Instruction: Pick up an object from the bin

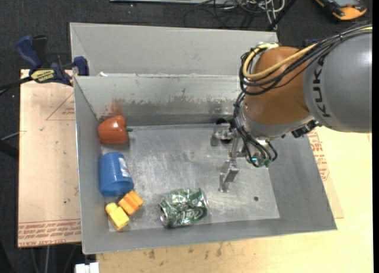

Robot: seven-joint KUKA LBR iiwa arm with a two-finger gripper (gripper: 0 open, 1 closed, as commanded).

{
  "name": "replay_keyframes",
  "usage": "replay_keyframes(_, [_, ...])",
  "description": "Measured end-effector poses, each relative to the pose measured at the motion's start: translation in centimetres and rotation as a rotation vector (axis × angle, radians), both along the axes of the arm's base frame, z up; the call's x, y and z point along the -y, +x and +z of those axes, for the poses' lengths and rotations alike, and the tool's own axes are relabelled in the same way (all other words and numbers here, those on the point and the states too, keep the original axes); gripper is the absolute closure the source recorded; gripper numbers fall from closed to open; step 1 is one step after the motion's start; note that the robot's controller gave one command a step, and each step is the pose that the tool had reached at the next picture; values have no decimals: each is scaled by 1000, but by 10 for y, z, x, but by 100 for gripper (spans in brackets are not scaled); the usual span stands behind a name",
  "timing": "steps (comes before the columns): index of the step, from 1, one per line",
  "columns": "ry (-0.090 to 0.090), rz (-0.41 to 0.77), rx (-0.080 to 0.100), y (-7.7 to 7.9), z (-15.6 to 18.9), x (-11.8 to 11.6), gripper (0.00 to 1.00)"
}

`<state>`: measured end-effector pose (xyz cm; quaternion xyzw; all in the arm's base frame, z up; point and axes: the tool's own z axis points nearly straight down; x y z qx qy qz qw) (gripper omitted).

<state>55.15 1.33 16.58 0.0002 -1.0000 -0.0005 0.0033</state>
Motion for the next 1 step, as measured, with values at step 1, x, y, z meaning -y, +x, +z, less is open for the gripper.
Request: replay_keyframes(1, [0,-1,7,2,4,0,0])
